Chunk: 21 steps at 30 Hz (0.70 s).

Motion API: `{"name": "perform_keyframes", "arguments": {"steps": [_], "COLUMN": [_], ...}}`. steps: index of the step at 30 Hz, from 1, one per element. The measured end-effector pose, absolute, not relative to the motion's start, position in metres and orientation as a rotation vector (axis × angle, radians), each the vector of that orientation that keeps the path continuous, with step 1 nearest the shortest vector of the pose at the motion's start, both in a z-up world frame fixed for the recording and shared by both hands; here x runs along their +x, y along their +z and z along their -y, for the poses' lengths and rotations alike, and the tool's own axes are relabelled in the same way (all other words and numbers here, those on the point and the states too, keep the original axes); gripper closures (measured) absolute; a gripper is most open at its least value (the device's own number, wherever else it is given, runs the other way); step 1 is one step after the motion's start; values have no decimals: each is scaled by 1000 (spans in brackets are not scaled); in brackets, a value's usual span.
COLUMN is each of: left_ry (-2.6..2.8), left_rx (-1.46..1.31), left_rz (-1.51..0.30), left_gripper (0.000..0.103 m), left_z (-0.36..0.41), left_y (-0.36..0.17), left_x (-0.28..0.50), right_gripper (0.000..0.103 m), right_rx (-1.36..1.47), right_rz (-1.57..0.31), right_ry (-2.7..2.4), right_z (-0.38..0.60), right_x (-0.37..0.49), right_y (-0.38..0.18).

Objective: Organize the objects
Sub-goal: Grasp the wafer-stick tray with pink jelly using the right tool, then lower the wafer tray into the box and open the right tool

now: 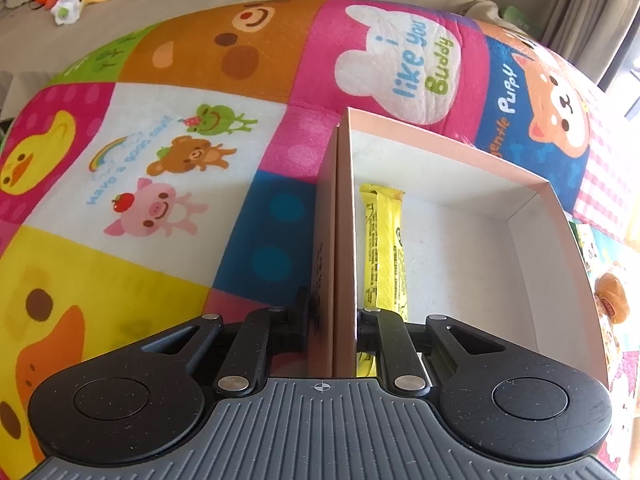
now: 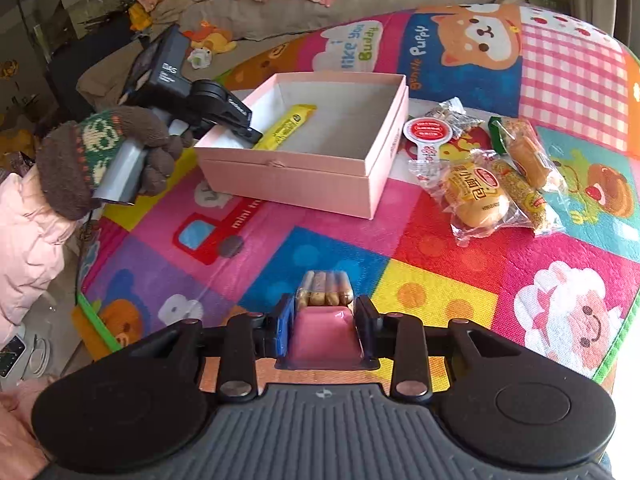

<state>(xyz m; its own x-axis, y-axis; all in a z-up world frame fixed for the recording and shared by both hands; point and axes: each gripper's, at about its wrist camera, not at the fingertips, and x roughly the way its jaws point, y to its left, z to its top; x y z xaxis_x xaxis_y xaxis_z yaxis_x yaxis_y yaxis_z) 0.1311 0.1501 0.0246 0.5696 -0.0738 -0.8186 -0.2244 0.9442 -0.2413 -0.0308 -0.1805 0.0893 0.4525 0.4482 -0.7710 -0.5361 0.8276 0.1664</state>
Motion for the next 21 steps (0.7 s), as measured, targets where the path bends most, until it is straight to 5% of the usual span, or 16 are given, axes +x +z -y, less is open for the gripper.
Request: {"name": "perform_keyframes", "arguments": {"steps": [21], "left_ry": [78], "left_rx": [-347], "left_rz": [-958], "left_gripper": [85], "left_z": [-150], "left_y": [24], "left_x": [129], "right_gripper": [71], "right_rx": [-4], "right_rz": [-600], "right_ry": [573], "right_z": [101], "right_x": [40], "right_y": [173]}}
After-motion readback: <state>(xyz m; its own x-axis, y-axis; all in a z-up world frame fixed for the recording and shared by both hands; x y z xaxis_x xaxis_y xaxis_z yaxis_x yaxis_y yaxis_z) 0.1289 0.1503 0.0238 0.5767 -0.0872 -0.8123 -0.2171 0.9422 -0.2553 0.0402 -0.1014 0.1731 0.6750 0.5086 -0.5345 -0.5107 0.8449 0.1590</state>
